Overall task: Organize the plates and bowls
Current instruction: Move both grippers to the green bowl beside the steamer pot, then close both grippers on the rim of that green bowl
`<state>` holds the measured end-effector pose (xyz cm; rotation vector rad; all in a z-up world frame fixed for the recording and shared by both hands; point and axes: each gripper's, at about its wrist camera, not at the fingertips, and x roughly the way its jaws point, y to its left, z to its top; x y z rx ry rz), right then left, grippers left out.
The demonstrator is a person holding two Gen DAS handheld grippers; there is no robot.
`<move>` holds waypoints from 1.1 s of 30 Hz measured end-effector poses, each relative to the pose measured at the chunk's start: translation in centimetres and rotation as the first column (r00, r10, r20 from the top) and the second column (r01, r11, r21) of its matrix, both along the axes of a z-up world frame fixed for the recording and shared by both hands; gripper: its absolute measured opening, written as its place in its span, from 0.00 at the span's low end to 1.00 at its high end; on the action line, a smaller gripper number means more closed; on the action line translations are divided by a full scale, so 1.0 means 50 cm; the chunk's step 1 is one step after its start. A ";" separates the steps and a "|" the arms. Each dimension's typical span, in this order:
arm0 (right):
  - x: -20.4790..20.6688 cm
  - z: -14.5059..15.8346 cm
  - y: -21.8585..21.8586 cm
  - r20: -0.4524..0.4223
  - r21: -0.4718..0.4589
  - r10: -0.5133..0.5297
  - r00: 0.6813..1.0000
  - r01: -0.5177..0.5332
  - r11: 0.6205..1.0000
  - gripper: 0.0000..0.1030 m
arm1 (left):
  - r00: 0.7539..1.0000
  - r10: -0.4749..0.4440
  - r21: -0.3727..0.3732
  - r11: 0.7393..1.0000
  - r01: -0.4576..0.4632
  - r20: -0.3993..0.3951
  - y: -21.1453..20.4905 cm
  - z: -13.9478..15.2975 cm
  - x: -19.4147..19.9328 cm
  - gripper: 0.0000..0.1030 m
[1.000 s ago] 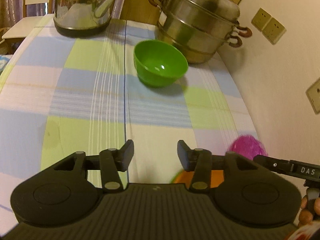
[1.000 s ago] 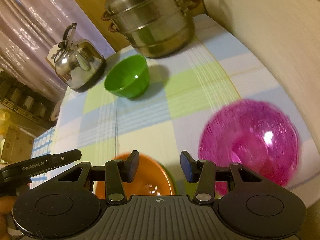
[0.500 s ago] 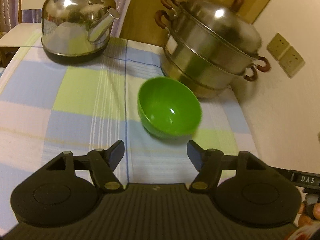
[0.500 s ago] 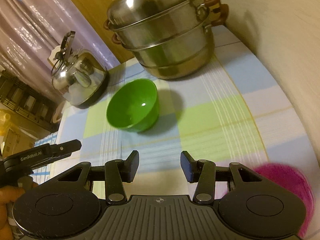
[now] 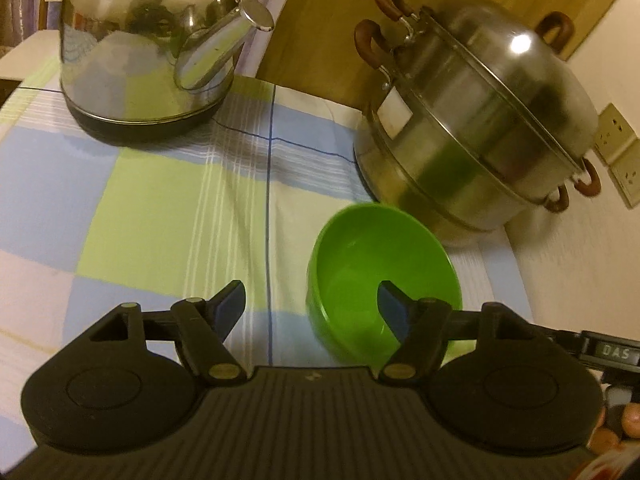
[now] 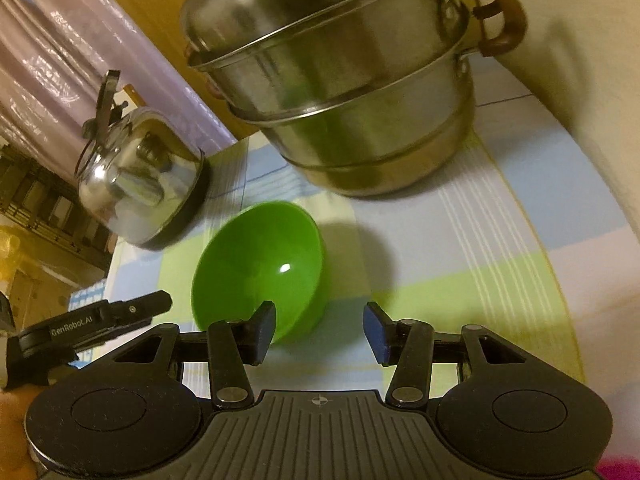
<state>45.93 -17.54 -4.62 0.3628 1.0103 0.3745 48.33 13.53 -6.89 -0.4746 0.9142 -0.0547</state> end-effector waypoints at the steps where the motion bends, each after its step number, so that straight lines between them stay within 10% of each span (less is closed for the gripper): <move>1: 0.013 -0.005 0.002 -0.001 0.002 -0.002 1.000 0.002 1.000 0.47 | 1.000 0.000 -0.006 1.000 0.000 -0.004 -0.001 -0.005 0.012 0.68; 22: 0.121 -0.098 0.046 -0.024 -0.064 0.012 1.000 -0.014 0.998 0.46 | 0.996 -0.050 -0.018 0.999 0.049 -0.070 -0.025 -0.085 0.088 0.21; 33: 0.127 -0.109 0.084 -0.042 -0.096 0.050 0.998 -0.054 0.994 0.10 | 0.994 -0.071 0.031 0.997 0.073 -0.078 -0.040 -0.081 0.090 0.07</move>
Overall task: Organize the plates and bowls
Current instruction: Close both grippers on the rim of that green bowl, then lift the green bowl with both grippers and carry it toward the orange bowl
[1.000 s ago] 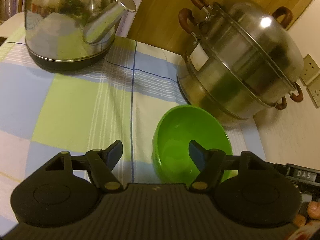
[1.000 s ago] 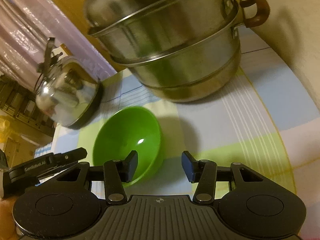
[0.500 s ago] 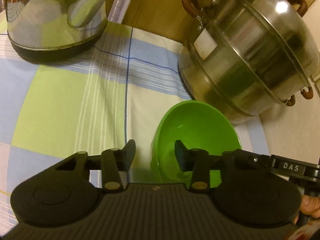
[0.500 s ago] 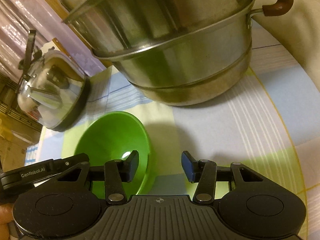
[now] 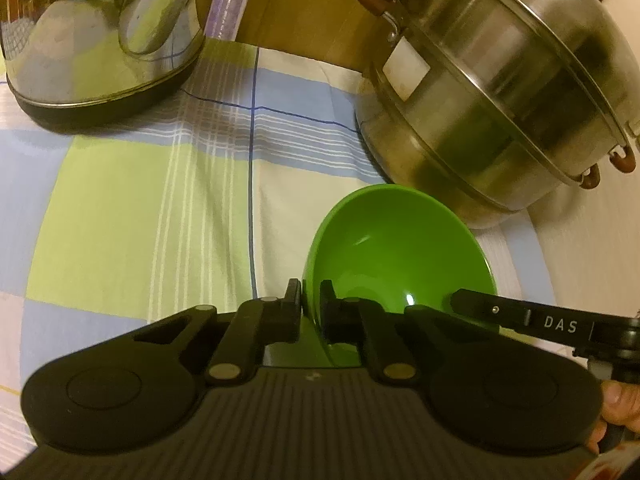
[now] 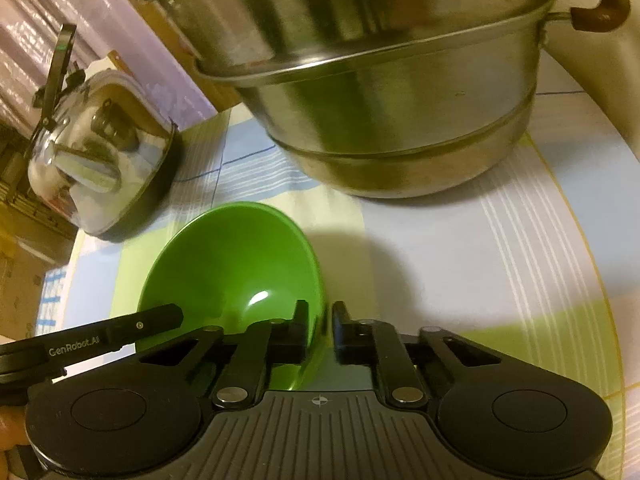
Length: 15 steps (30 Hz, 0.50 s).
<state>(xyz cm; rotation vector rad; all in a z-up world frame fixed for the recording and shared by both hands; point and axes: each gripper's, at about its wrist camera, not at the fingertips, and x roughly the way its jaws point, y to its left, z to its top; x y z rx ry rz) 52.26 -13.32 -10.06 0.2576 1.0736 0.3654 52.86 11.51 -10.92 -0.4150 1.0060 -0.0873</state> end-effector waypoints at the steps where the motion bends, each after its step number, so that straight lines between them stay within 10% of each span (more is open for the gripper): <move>1: -0.001 0.001 0.005 0.004 -0.015 0.002 1.000 -0.002 1.000 0.09 | 1.000 0.000 0.004 1.000 0.000 -0.002 -0.002 0.001 0.000 0.07; 15: -0.045 0.047 -0.013 -0.003 -0.027 0.003 1.000 -0.003 1.000 0.08 | 1.000 -0.025 0.046 0.999 0.025 -0.006 -0.033 0.083 -0.044 0.05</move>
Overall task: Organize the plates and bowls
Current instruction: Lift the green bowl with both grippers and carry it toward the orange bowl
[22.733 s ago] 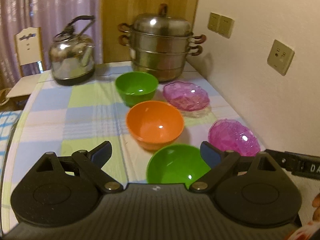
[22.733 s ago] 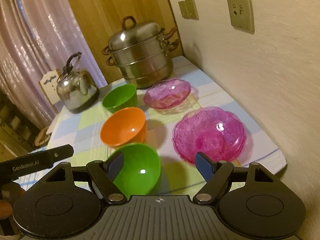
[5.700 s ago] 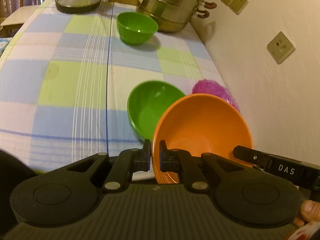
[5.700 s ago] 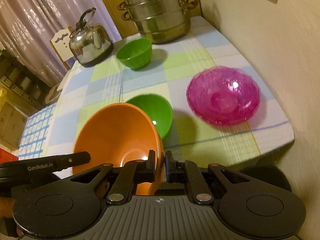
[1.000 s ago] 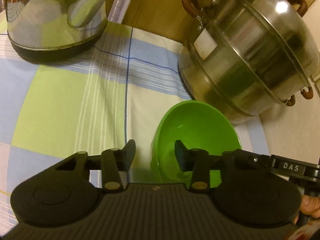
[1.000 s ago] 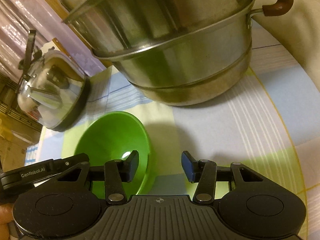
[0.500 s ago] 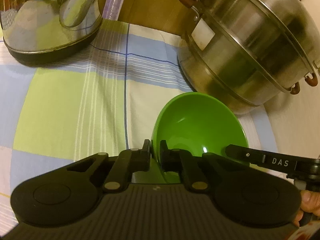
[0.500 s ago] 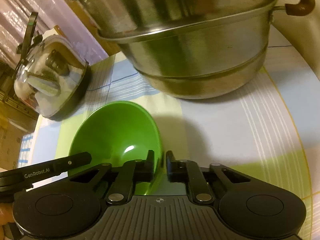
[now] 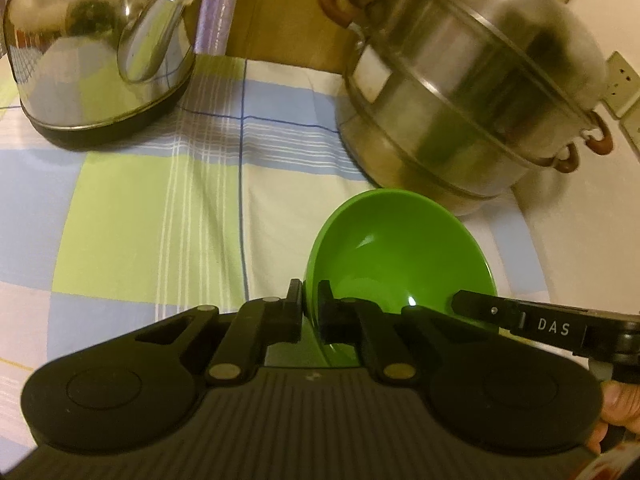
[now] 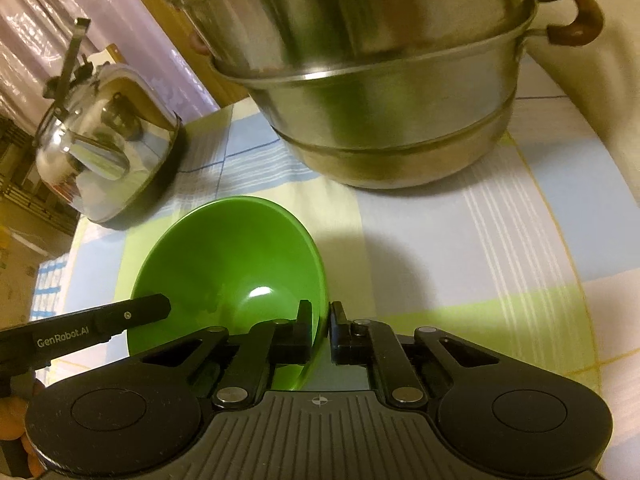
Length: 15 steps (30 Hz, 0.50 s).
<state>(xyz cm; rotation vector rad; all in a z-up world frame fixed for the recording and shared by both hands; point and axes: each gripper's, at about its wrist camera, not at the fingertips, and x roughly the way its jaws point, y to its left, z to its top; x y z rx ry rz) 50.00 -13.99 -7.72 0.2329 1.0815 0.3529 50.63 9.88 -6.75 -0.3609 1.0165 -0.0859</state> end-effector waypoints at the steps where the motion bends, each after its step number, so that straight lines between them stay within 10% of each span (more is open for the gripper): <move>1: -0.005 0.011 -0.004 0.004 -0.001 -0.001 1.000 0.001 1.000 0.08 | 1.000 -0.002 -0.002 1.000 0.002 0.000 -0.003 0.010 -0.005 0.05; 15: -0.124 0.153 -0.051 0.043 -0.018 -0.013 0.999 0.014 1.000 0.08 | 0.999 -0.032 -0.021 0.999 0.032 0.028 -0.050 0.138 -0.129 0.05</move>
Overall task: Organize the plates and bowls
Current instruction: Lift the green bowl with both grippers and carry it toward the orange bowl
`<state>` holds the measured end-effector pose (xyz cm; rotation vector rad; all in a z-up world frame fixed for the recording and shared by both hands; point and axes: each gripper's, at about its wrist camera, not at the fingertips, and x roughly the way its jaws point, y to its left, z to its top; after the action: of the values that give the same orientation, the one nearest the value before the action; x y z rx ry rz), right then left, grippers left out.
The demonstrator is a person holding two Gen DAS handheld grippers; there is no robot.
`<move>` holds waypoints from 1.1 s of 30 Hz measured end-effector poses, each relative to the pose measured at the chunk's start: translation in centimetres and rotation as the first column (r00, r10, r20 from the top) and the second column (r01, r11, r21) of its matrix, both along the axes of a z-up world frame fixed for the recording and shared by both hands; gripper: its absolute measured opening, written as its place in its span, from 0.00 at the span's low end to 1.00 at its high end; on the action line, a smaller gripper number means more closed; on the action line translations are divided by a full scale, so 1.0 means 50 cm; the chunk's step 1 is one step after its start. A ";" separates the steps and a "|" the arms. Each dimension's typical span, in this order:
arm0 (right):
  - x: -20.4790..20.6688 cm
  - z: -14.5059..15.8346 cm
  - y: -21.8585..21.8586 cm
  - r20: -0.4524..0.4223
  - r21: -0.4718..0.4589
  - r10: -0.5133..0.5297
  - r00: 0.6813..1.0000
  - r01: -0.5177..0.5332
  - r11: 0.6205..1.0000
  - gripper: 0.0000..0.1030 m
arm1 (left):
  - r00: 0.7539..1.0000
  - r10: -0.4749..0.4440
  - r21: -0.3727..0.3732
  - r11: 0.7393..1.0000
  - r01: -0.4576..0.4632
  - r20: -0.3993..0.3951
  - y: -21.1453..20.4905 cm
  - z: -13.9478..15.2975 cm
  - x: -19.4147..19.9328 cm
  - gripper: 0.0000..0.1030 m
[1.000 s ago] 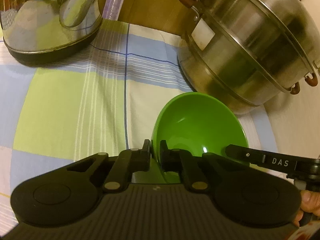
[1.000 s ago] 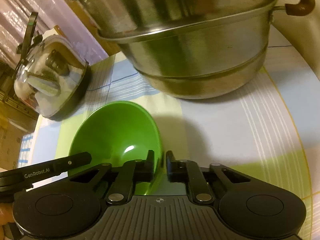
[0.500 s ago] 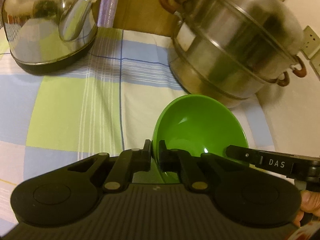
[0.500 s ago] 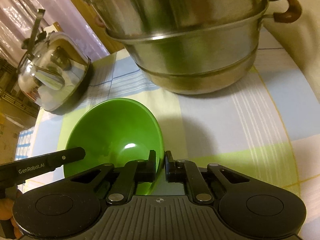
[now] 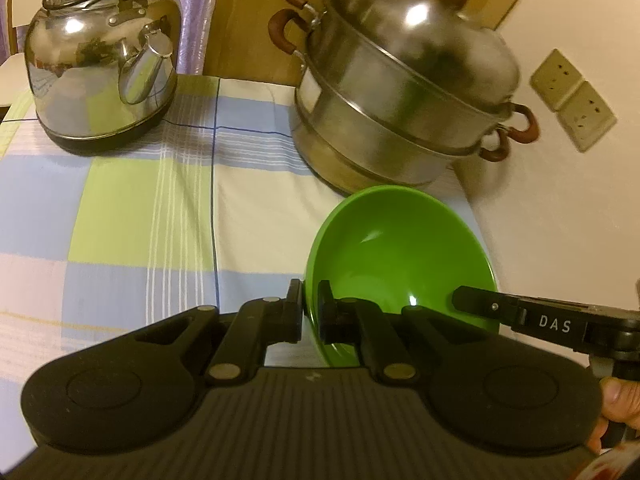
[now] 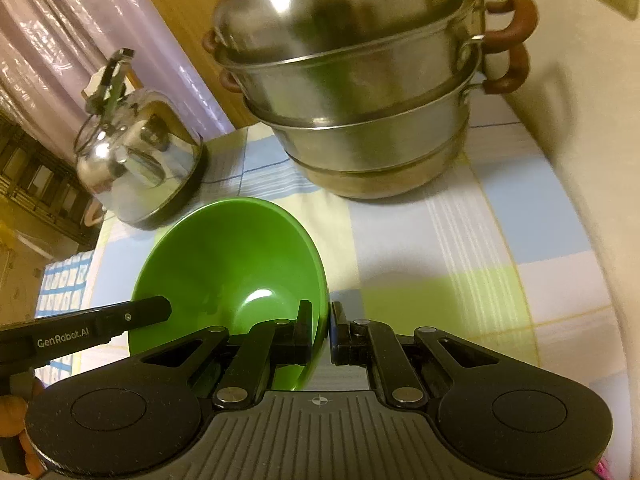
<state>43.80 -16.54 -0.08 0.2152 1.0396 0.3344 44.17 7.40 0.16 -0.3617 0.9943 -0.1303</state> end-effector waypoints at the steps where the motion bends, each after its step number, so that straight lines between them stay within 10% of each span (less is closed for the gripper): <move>1: -0.012 0.008 -0.002 0.001 -0.002 -0.001 1.000 0.001 1.000 0.08 | 1.000 -0.002 0.000 1.000 0.002 0.002 -0.003 0.007 -0.011 0.05; 33: -0.362 0.117 -0.078 0.032 0.004 -0.048 0.998 0.048 0.999 0.08 | 0.999 -0.035 -0.011 0.999 0.035 0.023 -0.087 0.113 -0.330 0.05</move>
<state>25.71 -20.44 5.77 0.2370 1.0003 0.2954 27.65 3.07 5.81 -0.3524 0.9777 -0.1715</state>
